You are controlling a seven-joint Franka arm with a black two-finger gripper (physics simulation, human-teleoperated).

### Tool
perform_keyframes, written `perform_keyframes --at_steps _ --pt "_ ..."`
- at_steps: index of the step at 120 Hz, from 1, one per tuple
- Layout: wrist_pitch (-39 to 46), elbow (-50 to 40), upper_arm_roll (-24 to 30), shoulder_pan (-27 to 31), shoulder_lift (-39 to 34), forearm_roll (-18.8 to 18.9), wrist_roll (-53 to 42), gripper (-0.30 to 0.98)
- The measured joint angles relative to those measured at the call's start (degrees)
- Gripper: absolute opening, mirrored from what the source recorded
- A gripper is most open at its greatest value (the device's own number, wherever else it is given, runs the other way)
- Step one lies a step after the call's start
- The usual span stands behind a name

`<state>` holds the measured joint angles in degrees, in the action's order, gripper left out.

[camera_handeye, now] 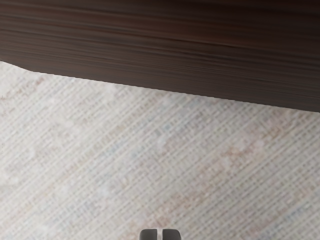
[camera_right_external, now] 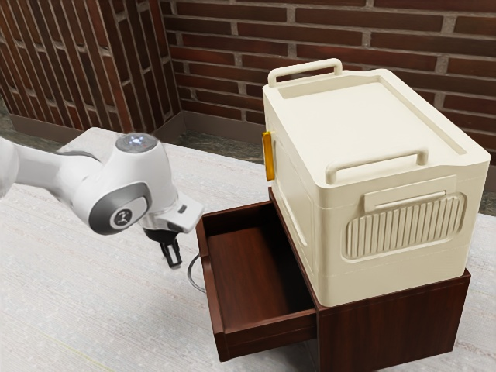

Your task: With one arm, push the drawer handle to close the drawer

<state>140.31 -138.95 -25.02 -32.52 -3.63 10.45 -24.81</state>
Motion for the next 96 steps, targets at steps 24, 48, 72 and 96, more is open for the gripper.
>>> perform_keyframes --at_steps 24,48,72,96 --pt "8.1 -2.3 -0.1 -1.3 1.0 -0.2 -0.1 -0.10" --pt "12.3 -2.6 -0.3 -3.0 1.2 -0.7 -0.3 -0.10" --pt "14.8 -2.6 -0.3 -6.1 0.6 -0.9 -0.5 -0.10" --pt "16.5 -1.9 -0.4 -10.0 0.7 -0.5 -0.5 -0.10"
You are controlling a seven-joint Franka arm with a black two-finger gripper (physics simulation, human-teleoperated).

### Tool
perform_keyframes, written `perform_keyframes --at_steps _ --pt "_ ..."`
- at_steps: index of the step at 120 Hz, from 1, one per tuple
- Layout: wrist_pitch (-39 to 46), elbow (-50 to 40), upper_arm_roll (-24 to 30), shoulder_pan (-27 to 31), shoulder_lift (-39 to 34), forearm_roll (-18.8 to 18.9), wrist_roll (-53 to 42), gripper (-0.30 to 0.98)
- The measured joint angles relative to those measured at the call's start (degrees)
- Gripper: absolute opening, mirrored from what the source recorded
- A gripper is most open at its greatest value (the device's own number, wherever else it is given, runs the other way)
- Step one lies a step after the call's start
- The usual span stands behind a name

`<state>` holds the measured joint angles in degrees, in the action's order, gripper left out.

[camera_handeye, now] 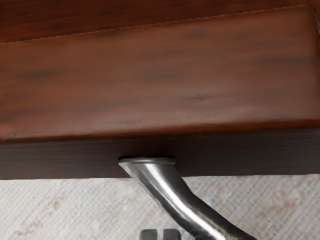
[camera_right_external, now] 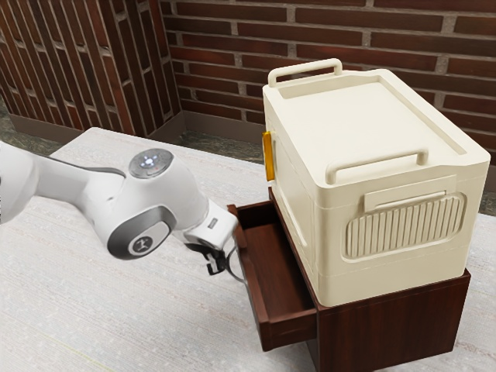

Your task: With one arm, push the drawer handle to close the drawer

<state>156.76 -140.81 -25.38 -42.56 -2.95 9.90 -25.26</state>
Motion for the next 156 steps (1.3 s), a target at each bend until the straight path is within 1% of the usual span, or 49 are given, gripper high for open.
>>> perform_keyframes --at_steps 26,44,64,80,99,119,131,156 --pt "3.3 3.4 -0.1 0.6 3.9 0.1 0.2 -0.10" --pt "5.6 4.0 0.5 0.9 5.4 0.0 0.4 -0.10" --pt "6.9 4.1 0.7 -1.5 5.5 -0.1 0.5 -0.10" --pt "7.6 5.9 0.7 -2.9 7.4 0.0 0.7 -0.10" --pt "8.6 8.6 0.8 -2.6 9.7 0.1 1.0 -0.10" --pt "9.1 10.8 2.3 -2.5 11.7 0.0 1.2 -0.10" --pt "9.6 11.6 2.8 -1.5 12.5 0.9 1.4 -0.10" --pt "2.2 11.8 2.2 -2.5 9.9 0.0 2.0 -0.10"
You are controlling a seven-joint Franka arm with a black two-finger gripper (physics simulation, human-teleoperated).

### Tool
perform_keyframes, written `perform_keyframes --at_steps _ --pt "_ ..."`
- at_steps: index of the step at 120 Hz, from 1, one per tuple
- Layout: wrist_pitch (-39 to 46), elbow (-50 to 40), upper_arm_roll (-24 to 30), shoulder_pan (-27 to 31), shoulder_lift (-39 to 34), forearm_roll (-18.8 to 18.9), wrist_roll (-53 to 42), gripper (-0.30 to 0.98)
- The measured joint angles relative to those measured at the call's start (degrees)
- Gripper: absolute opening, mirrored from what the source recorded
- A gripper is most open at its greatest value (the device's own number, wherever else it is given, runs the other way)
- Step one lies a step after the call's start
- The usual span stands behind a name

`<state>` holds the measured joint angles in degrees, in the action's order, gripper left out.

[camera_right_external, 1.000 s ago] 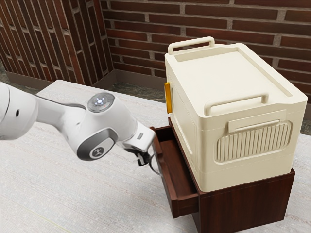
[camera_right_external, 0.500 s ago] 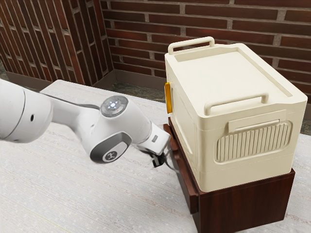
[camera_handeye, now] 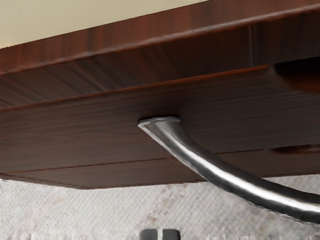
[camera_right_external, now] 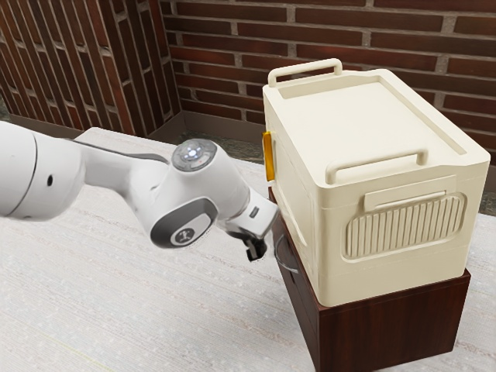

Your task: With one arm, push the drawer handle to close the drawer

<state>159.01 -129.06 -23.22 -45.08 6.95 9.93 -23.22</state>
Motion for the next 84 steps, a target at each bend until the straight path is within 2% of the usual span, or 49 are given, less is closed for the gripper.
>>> perform_keyframes --at_steps 27,58,63,84 --pt "-9.5 5.6 -5.6 1.3 -2.0 -0.3 0.4 -0.10" --pt "-26.7 22.3 -6.3 7.3 -1.9 -1.1 0.7 -0.09" --pt "-29.9 24.8 -6.3 8.4 -1.9 -1.2 0.8 -0.05" --pt "-41.2 30.6 -6.2 13.0 -1.9 -3.7 1.2 0.33"
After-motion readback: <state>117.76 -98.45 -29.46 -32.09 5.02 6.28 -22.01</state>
